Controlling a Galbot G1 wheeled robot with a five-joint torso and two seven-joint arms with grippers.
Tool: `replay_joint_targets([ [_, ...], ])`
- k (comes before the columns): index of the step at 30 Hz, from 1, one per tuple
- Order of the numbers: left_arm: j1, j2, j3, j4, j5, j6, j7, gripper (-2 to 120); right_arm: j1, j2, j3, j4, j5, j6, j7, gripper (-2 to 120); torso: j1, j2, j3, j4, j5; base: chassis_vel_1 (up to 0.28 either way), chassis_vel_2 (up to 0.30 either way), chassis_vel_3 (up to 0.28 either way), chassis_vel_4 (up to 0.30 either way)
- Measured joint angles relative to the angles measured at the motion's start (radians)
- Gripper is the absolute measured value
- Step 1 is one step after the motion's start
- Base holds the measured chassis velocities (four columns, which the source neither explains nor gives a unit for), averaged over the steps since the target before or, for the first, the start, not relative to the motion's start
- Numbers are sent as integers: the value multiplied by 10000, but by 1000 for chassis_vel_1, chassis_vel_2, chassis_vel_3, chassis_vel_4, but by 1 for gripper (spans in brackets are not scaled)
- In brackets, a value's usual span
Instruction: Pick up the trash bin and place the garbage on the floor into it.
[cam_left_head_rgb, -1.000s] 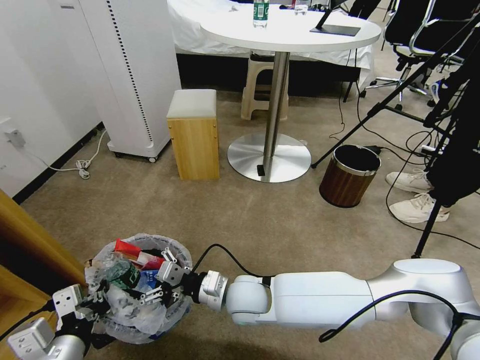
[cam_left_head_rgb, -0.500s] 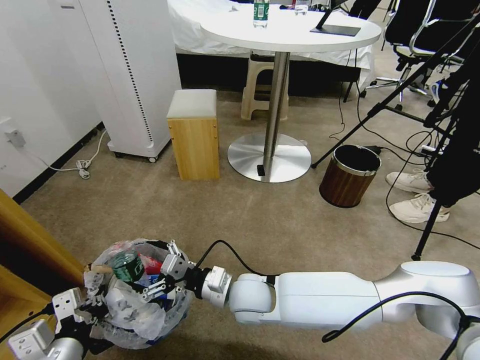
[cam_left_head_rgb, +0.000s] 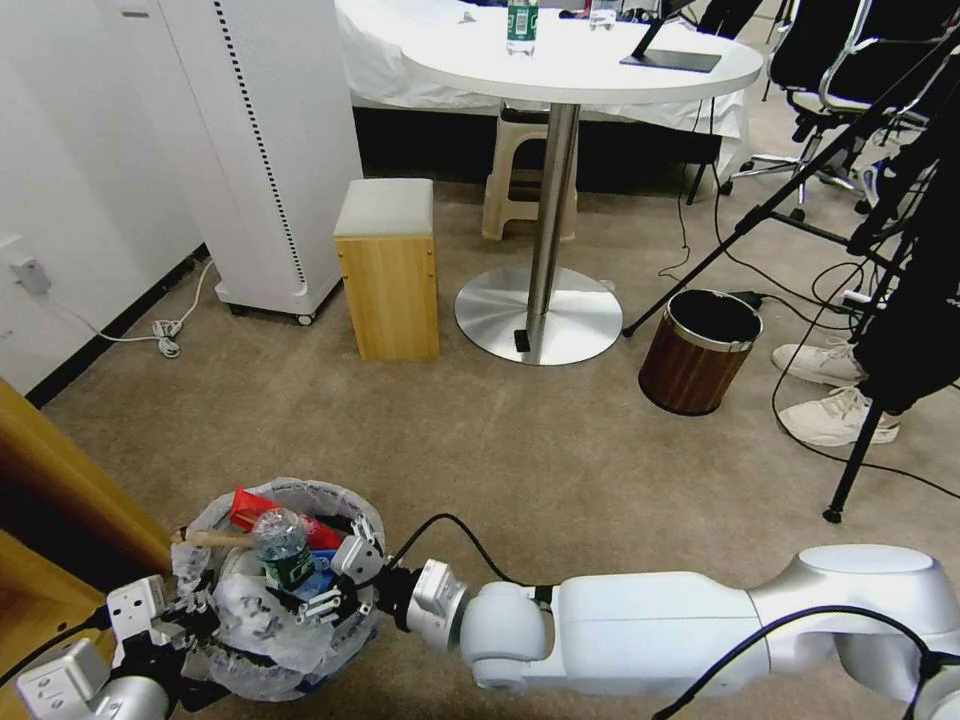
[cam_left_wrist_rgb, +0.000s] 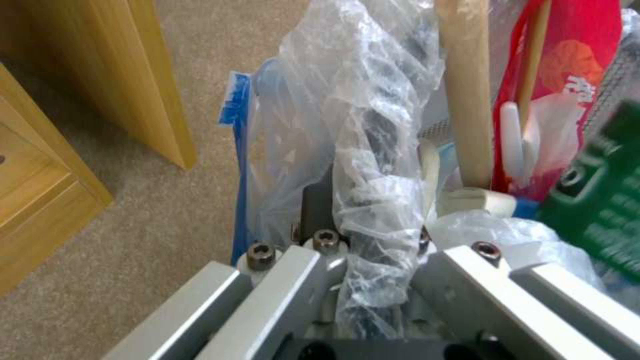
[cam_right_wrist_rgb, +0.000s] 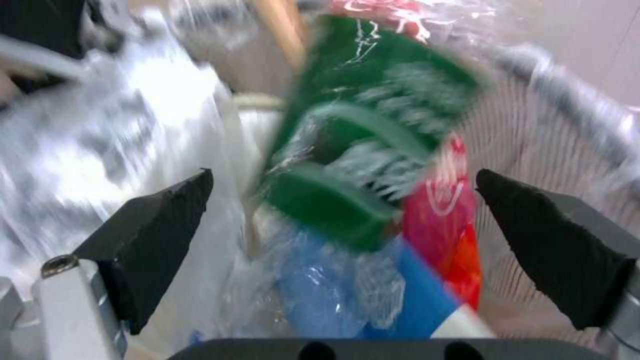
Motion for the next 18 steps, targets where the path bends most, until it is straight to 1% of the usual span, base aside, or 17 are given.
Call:
replay_joint_targets([
  [12, -185, 104, 8, 239, -74, -13, -12, 0, 12, -159, -52, 155, 122, -181, 90, 100, 0, 0, 0, -1, -1, 0, 0, 0, 0],
  [18, -214, 101, 28, 279, -79, -9, -14, 0, 3, -197, -91, 113, -86, -128, 67, 100, 0, 0, 0, -1, 0, 0, 0, 0, 0],
])
